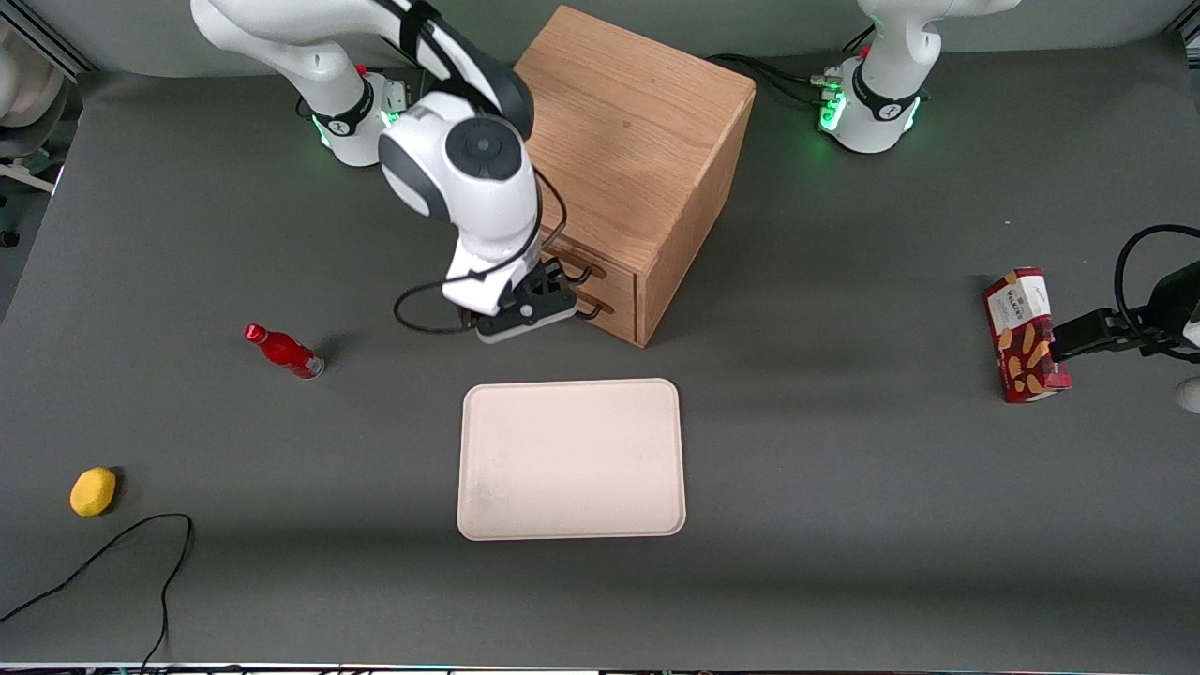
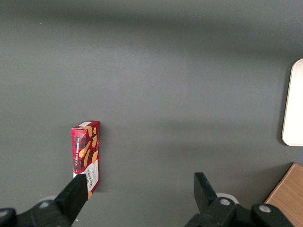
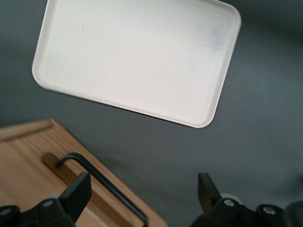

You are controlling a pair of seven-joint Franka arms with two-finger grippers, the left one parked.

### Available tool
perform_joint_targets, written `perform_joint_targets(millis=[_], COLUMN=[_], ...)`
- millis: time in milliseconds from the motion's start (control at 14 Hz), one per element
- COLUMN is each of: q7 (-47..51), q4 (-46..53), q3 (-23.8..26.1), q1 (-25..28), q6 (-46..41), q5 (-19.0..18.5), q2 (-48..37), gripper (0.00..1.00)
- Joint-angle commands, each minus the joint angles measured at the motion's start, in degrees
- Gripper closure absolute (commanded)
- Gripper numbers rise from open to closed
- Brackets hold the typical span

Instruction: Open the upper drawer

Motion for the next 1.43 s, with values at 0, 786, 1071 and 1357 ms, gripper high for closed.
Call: perform_joint_targets(millis=[0, 786, 1071, 1357], q7=[18.3, -15.1, -27.2, -35.5], q4=[1.8, 0.4, 1.3, 1.3], q3=[0.5, -10.4, -16.4, -18.7], q1=[-1.2, -23.0, -25.7, -26.8], q6=[-1.3, -11.2, -16.8, -20.9], q5=[0.7, 15.2, 22.9, 23.4], q2=[-2.5, -21.3, -23.2, -23.0], gripper=[0.00, 0.00, 0.00, 0.00])
